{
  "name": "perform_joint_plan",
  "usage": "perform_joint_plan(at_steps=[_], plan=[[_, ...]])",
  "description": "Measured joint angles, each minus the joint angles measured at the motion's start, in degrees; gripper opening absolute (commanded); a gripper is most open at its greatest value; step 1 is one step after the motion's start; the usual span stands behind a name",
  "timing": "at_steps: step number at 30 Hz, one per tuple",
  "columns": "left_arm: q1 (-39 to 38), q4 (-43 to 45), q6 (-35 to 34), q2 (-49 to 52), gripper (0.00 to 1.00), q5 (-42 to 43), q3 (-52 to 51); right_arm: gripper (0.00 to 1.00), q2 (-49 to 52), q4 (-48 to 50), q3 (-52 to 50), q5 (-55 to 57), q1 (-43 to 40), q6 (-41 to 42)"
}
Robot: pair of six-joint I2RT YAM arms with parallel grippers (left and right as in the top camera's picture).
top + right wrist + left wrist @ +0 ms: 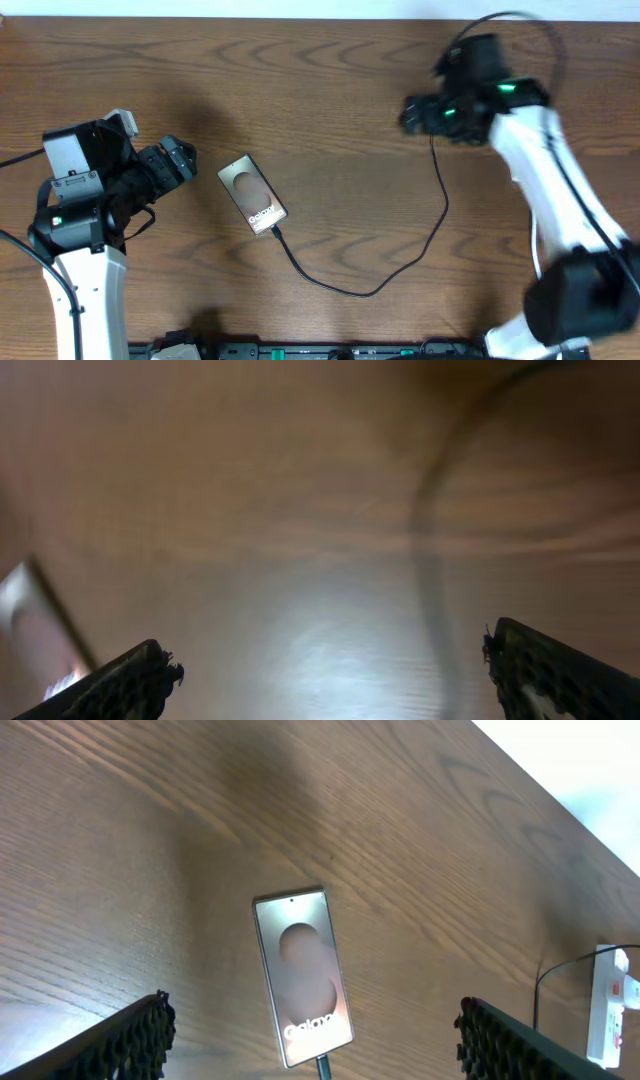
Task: Plug charger to phone and switch on socket
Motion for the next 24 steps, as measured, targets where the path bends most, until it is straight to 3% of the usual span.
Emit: perform_joint_plan(at_steps=[10, 17, 24], plan=[[0.0, 0.0, 0.0, 0.1, 0.9, -0.1, 0.0, 0.99, -14.5, -4.2, 0.7, 16.4, -10.7, 0.4], [0.0, 0.0, 0.0, 0.1, 0.9, -0.1, 0.0, 0.99, -13.9, -1.8, 0.7, 23.2, -18.8, 1.0], [0.0, 0.0, 0.0, 0.1, 0.9, -0.1, 0.0, 0.99, -9.5, 4.8, 0.7, 22.2, -25.5, -1.4]])
